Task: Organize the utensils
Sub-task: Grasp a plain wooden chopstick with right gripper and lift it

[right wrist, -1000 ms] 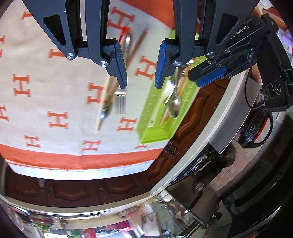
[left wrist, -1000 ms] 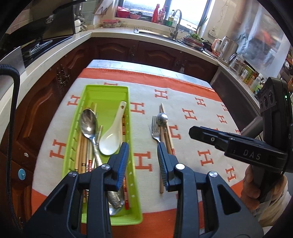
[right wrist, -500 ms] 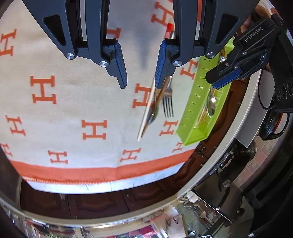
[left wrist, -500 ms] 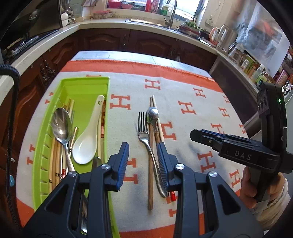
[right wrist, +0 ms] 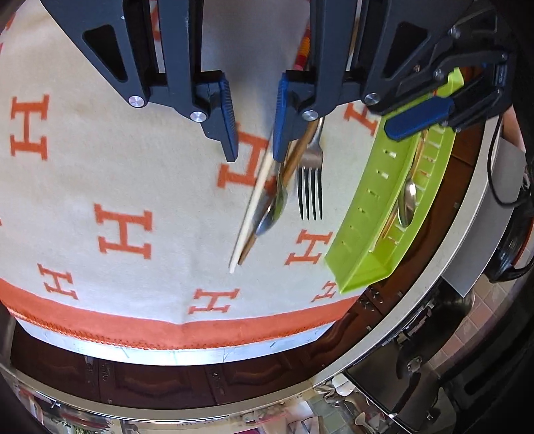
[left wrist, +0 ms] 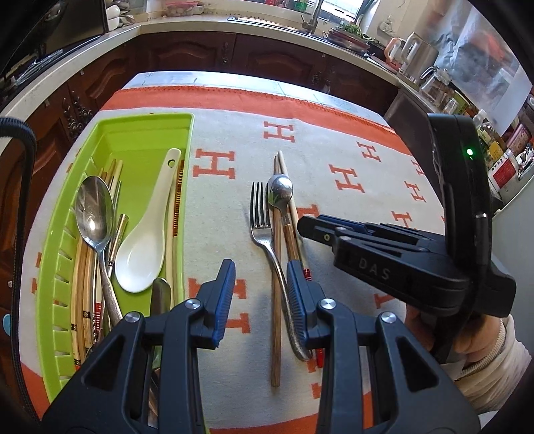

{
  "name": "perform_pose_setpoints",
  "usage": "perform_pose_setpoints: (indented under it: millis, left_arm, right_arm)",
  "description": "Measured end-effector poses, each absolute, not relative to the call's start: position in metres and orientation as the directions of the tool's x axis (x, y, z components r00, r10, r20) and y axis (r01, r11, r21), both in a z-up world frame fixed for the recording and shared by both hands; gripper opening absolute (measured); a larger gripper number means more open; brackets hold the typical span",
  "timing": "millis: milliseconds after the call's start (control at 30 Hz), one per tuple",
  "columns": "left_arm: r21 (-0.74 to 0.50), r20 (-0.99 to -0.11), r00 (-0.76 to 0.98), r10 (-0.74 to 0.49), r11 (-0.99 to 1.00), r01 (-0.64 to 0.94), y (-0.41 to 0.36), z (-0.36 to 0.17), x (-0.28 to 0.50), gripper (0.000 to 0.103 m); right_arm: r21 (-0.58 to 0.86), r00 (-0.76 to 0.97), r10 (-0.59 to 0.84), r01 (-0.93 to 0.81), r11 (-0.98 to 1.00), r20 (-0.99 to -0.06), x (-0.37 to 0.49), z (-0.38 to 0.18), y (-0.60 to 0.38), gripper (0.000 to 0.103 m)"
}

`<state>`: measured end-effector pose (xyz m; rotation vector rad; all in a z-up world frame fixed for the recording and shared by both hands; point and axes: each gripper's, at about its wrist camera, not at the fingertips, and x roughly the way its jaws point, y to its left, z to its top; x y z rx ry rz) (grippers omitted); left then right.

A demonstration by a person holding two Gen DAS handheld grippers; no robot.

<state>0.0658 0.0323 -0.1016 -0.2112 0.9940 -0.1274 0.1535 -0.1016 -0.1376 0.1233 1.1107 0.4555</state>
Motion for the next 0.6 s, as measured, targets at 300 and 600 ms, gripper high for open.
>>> perform_pose_setpoints:
  millis: [300,600]
  left_arm:
    - [-0.248,-0.816,0.537,-0.213,0.969,0.006,0.039,-0.104,0.069,0.025]
    - [-0.288,-0.811,0.53,-0.248,0.958,0.007,0.043,-0.102,0.07,0.025]
  right_arm:
    - [0.103,0.409,0.253,-0.354,0.929,-0.877,0.162,-0.135,-0.064,0.02]
    - [-0.015,0.43,0.164,-0.383,0.923,-0.888,0.156,-0.134,-0.059,0.006]
